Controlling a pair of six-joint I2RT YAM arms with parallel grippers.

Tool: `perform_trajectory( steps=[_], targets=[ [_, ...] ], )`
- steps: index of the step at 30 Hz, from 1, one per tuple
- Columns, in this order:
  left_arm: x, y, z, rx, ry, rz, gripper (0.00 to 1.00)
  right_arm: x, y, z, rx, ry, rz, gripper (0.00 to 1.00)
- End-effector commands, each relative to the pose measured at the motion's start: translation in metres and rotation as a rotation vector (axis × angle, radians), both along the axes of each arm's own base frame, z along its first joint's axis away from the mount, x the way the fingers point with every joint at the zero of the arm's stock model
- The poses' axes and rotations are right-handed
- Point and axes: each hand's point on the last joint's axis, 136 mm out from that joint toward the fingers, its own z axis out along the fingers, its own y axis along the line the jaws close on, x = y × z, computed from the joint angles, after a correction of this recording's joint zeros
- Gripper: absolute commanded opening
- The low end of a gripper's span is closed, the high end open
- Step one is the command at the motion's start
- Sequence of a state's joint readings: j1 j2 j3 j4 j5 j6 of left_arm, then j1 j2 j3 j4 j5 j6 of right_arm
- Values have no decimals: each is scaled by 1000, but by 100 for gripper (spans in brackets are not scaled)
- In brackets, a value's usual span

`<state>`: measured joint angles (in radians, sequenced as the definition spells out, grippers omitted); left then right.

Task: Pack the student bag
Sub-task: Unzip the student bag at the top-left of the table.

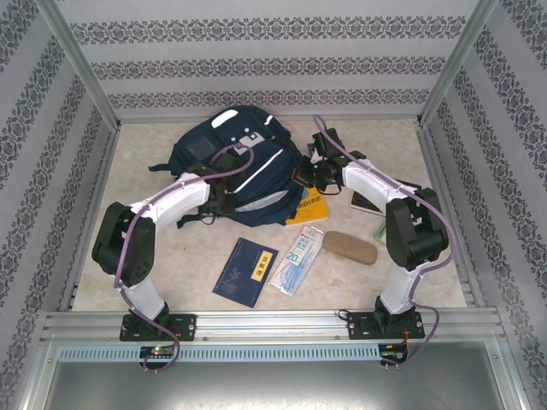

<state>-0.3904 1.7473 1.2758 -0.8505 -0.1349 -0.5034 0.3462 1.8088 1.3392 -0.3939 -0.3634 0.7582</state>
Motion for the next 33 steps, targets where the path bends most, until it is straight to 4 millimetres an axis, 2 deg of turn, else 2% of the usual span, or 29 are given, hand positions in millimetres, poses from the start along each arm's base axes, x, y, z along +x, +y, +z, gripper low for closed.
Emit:
perform_trajectory(
  steps=[1, 7, 10, 13, 20, 24, 27, 30, 32, 33],
  targets=[
    [-1, 61, -5, 198, 83, 45, 0, 5, -12, 24, -25, -74, 5, 0],
    [36, 106, -10, 217, 73, 199, 0, 4, -14, 26, -19, -76, 12, 0],
    [37, 119, -10, 200, 76, 255, 0, 8, -15, 27, -17, -78, 12, 0],
    [25, 123, -3, 199, 65, 276, 0, 18, -9, 33, 1, -95, 28, 0],
    [-34, 123, 9, 148, 71, 352, 0, 53, 15, 45, 19, -139, 61, 0],
    [-63, 121, 17, 116, 66, 374, 0, 75, 39, 53, 43, -162, 98, 0],
    [-68, 106, 22, 28, 37, 359, 0, 87, 57, 51, 49, -165, 133, 0],
    [-63, 90, 30, -40, -7, 340, 2, 97, 70, 46, 57, -158, 162, 0],
    [-58, 82, 36, -72, -27, 330, 14, 101, 75, 47, 62, -154, 178, 3],
    [-56, 77, 39, -85, -34, 321, 26, 101, 75, 48, 62, -152, 182, 12]
  ],
)
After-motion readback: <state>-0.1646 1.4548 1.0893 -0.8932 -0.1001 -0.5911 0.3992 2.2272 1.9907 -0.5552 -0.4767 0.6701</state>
